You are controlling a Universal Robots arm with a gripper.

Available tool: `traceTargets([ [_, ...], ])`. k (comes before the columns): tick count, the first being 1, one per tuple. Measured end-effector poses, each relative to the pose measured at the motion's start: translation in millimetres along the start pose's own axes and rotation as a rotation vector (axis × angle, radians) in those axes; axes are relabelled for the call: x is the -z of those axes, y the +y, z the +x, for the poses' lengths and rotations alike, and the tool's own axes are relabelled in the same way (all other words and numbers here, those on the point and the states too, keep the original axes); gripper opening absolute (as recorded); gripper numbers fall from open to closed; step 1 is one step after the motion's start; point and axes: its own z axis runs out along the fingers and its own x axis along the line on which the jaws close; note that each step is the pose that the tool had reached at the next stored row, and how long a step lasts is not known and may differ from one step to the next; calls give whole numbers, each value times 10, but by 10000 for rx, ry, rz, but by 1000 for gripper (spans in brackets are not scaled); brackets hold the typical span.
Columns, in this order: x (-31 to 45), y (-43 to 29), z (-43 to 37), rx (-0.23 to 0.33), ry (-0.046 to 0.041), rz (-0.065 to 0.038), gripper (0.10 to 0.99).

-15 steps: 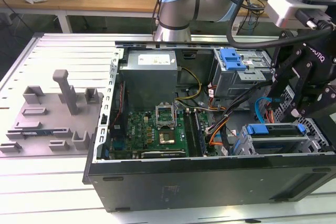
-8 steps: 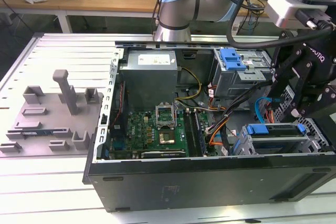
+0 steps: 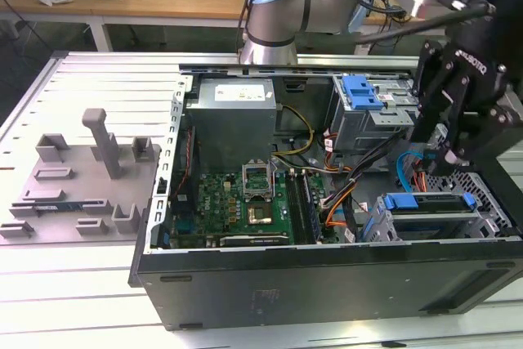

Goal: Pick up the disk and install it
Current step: 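Insert the first disk wire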

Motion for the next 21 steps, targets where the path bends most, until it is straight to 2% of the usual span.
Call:
traceTargets([
  [3,18,1,-227,-7,263,0,565],
  [5,26,1,-325,-9,374,0,565],
  [7,39,1,-483,-12,500,0,565],
  [9,48,1,-609,-14,579,0,565],
  [10,45,1,-626,-18,758,1,565],
  [11,46,2,-626,-28,1142,0,565],
  [13,45,2,-628,-37,1493,0,565],
  [14,46,2,-628,-43,1761,0,565],
  [16,46,2,-630,-54,2127,0,565],
  [17,41,2,-639,-62,2248,-1,565],
  [18,37,2,-649,-99,2238,8,565],
  [19,37,2,-651,-126,2183,19,565],
  [20,36,2,-652,-150,2103,32,565],
  [21,37,2,-653,-193,1926,59,565],
])
